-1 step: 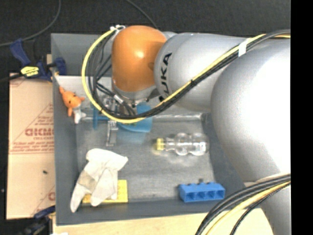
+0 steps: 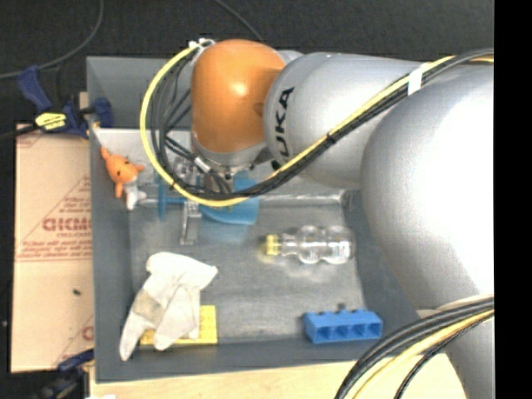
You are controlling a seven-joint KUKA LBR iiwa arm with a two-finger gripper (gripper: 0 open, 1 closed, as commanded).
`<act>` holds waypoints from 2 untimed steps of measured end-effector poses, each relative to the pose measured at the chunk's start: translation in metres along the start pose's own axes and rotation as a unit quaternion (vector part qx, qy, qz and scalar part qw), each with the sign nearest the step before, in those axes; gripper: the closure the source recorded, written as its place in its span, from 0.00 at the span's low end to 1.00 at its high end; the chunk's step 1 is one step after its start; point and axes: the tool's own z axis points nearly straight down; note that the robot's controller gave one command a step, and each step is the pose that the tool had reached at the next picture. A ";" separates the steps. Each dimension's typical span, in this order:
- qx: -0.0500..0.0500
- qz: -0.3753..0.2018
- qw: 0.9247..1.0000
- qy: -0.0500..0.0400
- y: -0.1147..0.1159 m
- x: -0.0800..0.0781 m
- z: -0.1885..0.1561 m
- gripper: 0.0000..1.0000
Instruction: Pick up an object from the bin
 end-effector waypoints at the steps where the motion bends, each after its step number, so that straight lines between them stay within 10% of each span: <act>1: -0.001 0.043 0.999 0.001 -0.016 -0.010 0.057 0.00; 2: -0.001 0.080 0.997 -0.001 -0.049 -0.009 0.035 0.00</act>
Offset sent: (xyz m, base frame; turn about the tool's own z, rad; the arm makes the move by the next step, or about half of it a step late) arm 0.0089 -0.0530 -0.0303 0.1715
